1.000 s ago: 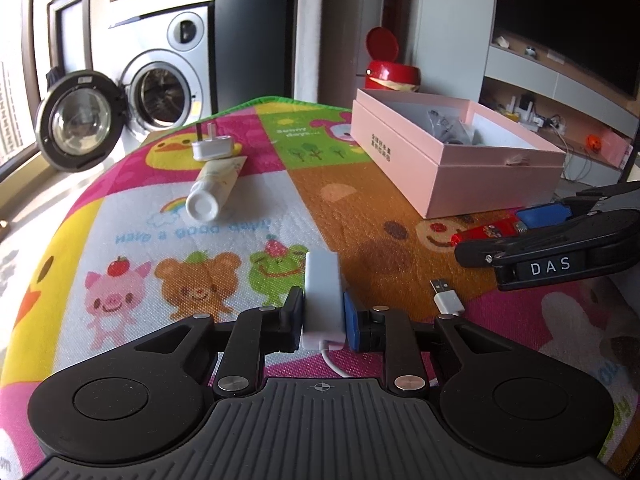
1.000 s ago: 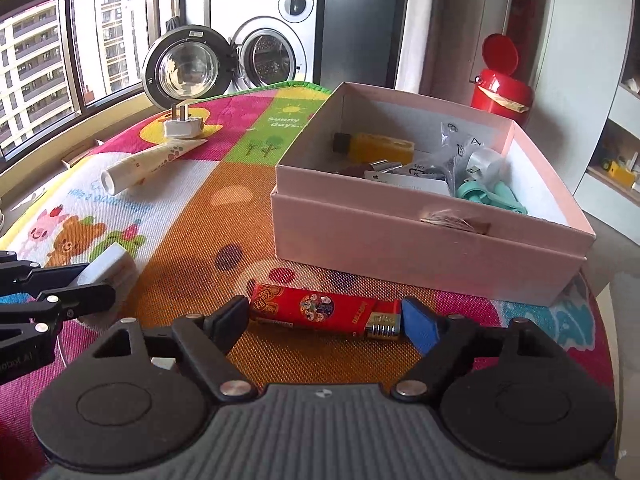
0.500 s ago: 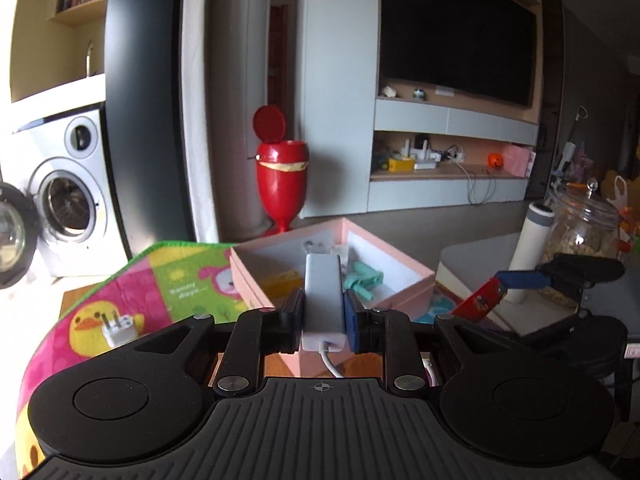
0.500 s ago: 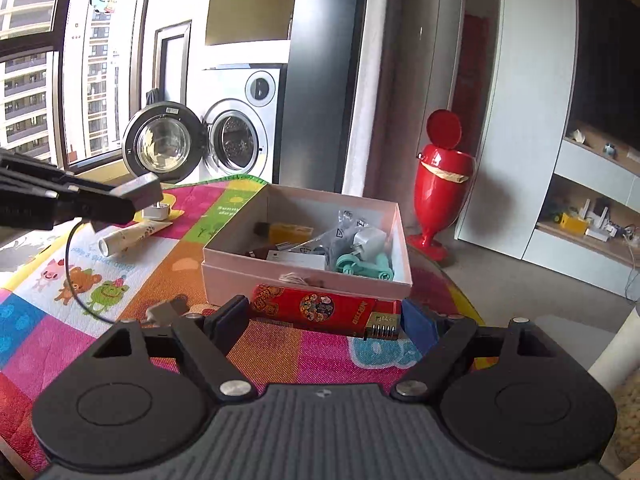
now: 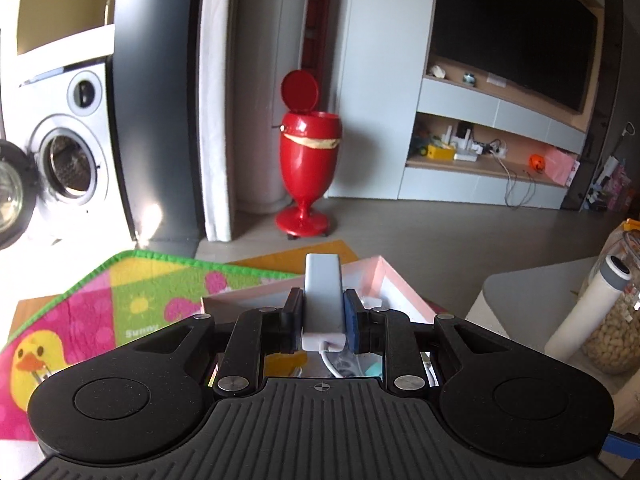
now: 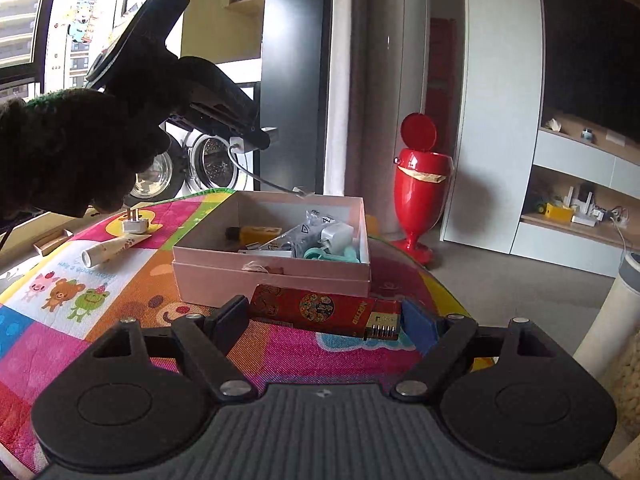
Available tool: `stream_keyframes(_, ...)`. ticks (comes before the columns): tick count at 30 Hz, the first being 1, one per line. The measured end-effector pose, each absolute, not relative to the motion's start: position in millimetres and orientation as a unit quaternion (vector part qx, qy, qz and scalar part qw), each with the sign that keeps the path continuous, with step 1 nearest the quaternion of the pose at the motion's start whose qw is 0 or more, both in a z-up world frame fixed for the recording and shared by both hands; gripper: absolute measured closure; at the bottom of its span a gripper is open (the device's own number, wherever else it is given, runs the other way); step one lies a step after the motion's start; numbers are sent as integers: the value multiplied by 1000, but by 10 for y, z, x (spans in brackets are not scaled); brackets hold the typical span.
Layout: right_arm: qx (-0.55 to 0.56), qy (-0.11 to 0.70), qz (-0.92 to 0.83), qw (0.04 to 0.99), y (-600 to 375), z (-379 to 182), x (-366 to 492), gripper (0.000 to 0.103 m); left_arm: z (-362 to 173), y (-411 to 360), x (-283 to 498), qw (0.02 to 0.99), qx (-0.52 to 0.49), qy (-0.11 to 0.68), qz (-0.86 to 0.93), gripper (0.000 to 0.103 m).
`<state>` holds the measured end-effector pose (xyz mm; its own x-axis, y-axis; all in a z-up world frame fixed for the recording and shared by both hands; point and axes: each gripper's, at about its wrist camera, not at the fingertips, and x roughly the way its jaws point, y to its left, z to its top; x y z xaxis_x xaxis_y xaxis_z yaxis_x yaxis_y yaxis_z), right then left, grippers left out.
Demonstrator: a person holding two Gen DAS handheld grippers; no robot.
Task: Organize rigid objects
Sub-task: 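Carry the white adapter and red lighter into the pink box and release both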
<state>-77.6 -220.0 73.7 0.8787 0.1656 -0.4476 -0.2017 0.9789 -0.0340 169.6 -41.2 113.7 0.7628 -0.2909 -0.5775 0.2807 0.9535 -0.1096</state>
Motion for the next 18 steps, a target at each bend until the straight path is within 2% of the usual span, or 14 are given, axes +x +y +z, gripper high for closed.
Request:
stream_keyframes(6, -34, 245, 89, 965, -2252, 629, -711, 20, 509, -265, 1941, 904, -54, 395, -154, 78)
stream_keyframes(8, -33, 251, 86, 964, -2246, 613, -684, 20, 516, -258, 1819, 921, -31, 355, -155, 78)
stream_keyframes(13, -39, 247, 78, 965, -2188, 699, -562, 20, 790, -59, 1408, 948, -54, 274, -154, 78)
stream_keyframes(18, -42, 226, 106, 968, -2049, 981, -213, 20, 849, 360, 956, 954, -62, 270, -112, 78)
